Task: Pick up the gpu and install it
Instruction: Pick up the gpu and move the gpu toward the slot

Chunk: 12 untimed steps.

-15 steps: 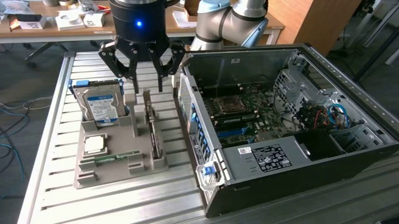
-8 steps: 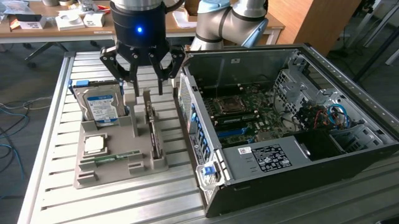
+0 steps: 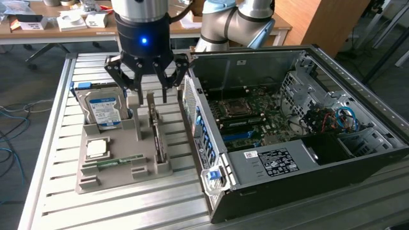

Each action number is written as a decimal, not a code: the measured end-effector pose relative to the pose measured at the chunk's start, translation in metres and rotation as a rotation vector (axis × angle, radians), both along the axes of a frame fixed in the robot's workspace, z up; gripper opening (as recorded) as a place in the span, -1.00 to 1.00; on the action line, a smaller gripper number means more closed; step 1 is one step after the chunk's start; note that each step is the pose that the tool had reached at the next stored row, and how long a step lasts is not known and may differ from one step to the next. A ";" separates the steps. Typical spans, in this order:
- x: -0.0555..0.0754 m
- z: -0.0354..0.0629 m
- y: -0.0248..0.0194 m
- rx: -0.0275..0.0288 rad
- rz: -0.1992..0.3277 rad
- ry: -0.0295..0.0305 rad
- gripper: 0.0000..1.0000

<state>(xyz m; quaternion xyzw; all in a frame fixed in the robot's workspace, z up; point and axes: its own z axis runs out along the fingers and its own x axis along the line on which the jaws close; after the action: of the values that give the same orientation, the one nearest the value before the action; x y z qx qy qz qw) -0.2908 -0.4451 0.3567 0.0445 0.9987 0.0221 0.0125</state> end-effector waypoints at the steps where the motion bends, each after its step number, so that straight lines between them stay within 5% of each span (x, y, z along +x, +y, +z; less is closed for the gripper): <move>1: 0.000 -0.0018 0.0000 0.0000 0.000 0.0001 0.02; 12: 0.000 -0.0217 0.0000 -0.0001 0.000 0.0003 0.02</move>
<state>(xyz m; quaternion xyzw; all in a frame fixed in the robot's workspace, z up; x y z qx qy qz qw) -0.2908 -0.4451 0.3350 0.0445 0.9987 0.0221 0.0124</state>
